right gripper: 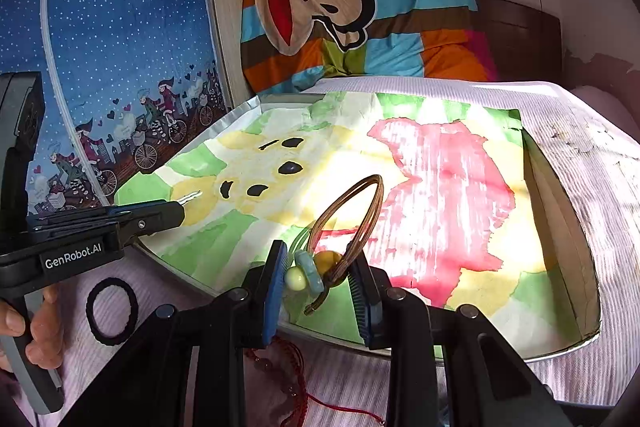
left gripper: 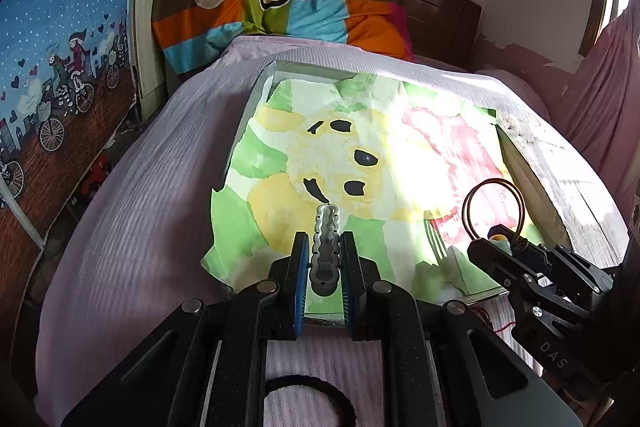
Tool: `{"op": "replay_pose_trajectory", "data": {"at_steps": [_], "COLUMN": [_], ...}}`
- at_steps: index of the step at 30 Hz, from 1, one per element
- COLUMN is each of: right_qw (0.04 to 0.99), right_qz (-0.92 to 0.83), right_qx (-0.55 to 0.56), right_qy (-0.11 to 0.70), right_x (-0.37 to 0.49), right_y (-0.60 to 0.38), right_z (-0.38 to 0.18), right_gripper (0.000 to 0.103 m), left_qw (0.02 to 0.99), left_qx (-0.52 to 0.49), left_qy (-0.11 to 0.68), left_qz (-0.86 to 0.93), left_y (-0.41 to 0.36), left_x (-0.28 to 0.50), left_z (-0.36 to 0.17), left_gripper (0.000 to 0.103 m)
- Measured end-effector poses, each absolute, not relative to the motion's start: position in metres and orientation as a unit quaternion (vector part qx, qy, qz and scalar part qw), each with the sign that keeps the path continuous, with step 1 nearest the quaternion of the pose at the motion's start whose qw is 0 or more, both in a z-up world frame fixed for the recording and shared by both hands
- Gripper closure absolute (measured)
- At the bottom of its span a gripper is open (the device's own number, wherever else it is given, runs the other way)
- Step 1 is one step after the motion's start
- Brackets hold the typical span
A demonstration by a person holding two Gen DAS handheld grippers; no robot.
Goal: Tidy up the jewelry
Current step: 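Carry both items over the grey tray and open both tools to drop them, then lift both open tools away from the tray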
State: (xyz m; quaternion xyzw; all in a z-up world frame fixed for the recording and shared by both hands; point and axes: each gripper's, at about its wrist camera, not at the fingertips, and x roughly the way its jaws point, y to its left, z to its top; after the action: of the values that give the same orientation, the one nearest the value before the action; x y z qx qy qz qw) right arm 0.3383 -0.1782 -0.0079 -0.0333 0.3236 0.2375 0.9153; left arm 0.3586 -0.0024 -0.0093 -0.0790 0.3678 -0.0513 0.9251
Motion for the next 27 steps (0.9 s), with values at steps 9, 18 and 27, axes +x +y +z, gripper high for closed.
{"op": "replay_pose_trajectory", "data": {"at_steps": [9,18,27], "right_qw": [0.917,0.939,0.963], "right_qz": [0.246,0.232,0.206], "right_qx": [-0.012,0.005,0.02], "right_qy": [0.313,0.253,0.173], "right_x": [0.335,0.303,0.247], "right_y": [-0.188,-0.202,-0.223], "right_z": [-0.006,0.02,0.045], "right_gripper": [0.059,0.027,0.0], "left_qw": [0.922,0.942,0.965], "left_qx": [-0.115,-0.115,-0.126], "left_qy": [0.363,0.312,0.225], "left_qz": [-0.062,-0.049,-0.054], "left_y": [0.009,0.013,0.018], "left_x": [0.354,0.313,0.248], "left_z": [-0.006,0.023,0.054], "left_gripper": [0.086,0.047,0.011]}}
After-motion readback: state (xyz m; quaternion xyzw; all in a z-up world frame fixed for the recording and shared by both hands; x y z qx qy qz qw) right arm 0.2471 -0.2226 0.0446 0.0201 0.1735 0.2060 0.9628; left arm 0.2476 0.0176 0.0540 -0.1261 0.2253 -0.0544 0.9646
